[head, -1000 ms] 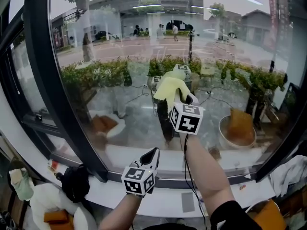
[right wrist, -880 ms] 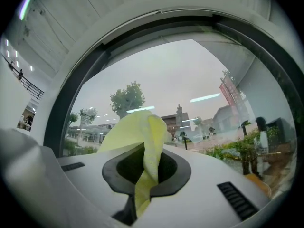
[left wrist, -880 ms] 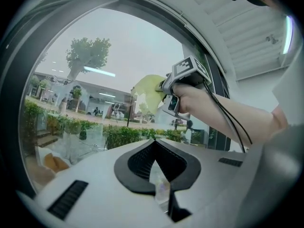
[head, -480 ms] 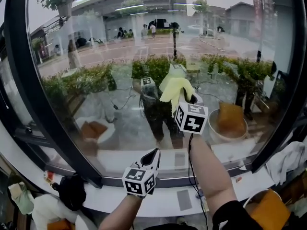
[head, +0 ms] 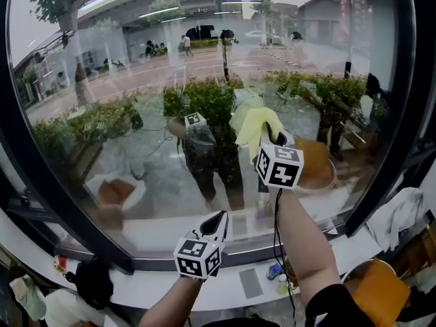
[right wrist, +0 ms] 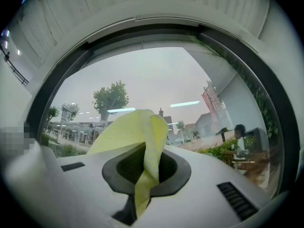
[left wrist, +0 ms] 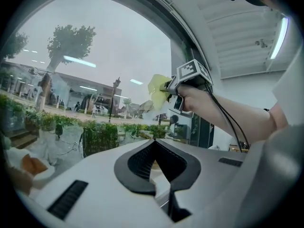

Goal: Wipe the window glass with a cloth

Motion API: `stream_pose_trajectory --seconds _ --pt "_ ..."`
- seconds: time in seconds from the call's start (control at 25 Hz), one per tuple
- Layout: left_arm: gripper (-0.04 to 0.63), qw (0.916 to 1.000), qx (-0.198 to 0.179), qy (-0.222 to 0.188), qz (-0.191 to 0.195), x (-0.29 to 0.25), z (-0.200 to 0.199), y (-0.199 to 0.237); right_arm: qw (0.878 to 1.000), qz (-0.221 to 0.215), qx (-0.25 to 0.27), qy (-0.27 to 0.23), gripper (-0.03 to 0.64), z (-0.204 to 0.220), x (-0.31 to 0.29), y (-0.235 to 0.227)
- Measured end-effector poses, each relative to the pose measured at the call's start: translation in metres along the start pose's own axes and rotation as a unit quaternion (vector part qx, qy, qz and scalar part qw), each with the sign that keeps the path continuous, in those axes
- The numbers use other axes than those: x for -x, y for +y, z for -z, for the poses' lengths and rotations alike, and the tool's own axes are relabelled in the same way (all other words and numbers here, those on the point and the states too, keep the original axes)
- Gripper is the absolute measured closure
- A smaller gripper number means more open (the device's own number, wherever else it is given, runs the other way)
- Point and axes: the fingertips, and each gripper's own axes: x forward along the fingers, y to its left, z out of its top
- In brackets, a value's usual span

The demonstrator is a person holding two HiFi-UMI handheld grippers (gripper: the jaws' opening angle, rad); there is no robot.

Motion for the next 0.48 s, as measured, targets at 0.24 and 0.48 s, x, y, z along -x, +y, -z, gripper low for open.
stream_pose_trajectory --seconds 0.24,0.48 --pt "0.589 0.9997 -0.001 0.008 0.023 -0.031 0.006 -0.024 0.999 0.029 0.015 0.000 0.584 0.001 0.005 -0.058" --pt "0.589 0.9989 0.001 0.017 0.044 -0.063 0.014 -0.050 0.998 0.061 0.026 -0.003 0.584 -0.001 0.014 -0.123"
